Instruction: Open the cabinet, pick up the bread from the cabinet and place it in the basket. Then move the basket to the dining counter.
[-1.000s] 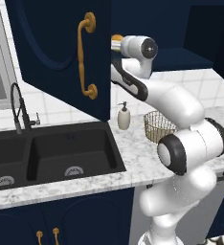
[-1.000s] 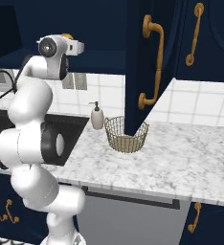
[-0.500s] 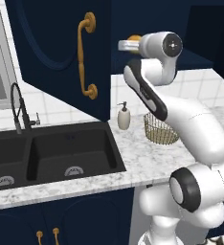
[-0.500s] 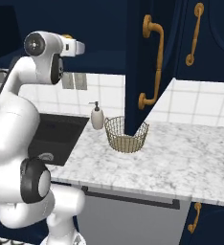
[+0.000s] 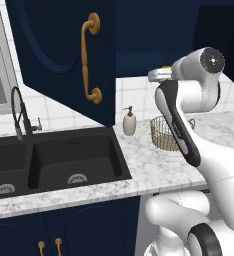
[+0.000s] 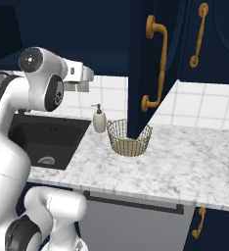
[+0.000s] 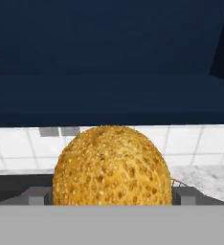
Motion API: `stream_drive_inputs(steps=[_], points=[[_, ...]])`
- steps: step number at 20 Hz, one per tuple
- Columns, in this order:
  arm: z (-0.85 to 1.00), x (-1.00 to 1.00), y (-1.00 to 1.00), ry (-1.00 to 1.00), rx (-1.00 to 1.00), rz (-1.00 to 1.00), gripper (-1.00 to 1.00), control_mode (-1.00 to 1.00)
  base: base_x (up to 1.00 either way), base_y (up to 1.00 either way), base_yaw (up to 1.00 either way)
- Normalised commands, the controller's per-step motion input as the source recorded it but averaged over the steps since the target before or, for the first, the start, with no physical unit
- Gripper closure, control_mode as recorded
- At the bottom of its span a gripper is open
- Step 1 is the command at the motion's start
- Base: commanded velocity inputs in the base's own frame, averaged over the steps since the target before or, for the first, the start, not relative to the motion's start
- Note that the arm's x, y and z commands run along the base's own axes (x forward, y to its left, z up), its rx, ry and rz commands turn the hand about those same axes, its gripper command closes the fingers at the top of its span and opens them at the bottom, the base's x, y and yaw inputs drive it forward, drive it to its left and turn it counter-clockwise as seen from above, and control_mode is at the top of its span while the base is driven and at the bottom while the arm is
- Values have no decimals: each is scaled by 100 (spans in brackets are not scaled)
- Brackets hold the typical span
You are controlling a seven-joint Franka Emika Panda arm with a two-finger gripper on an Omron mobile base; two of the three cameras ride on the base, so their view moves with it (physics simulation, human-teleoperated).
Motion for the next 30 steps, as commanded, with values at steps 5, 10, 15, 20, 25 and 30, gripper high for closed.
stream_drive_inputs(steps=[5, 10, 15, 20, 25, 30], points=[[-100, 12, -9, 31, -6, -2, 100, -100, 0, 0, 0], [-99, 50, -28, 11, 0, 0, 100, -100, 0, 0, 0], [-89, 44, -59, 7, 0, 0, 100, -100, 0, 0, 0], [-33, 54, -53, 3, 0, 0, 100, -100, 0, 0, 0], [-47, 24, -35, 10, -1, -5, 100, -100, 0, 0, 0], [-37, 20, -10, 8, 0, -6, 100, -100, 0, 0, 0]])
